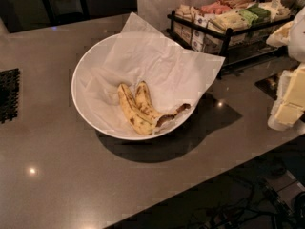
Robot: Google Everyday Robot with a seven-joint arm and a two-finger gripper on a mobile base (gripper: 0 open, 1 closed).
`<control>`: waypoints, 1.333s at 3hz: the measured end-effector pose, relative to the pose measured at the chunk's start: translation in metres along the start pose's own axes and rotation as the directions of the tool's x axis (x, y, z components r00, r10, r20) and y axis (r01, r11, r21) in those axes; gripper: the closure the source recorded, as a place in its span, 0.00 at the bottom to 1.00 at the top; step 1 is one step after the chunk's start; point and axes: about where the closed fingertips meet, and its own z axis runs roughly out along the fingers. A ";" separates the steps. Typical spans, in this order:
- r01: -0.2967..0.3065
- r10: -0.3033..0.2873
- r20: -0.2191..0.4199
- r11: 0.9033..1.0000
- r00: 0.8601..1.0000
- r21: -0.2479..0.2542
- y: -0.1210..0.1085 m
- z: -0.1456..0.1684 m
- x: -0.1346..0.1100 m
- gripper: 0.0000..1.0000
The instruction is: Pick banana from white bowl
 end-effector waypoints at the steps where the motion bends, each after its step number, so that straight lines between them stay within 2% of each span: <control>1: 0.000 0.000 0.000 1.000 1.000 0.000 0.000 0.000 0.000 0.00; 2: 0.053 -0.054 0.029 0.999 0.998 0.005 0.000 -0.004 -0.014 0.00; 3: 0.216 -0.216 0.102 0.976 0.971 0.014 0.002 -0.013 -0.061 0.00; 4: 0.403 -0.398 0.191 0.915 0.897 0.017 0.008 -0.018 -0.111 0.00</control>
Offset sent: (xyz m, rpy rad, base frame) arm 0.0046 0.0291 0.0109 0.0255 -0.0216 0.1376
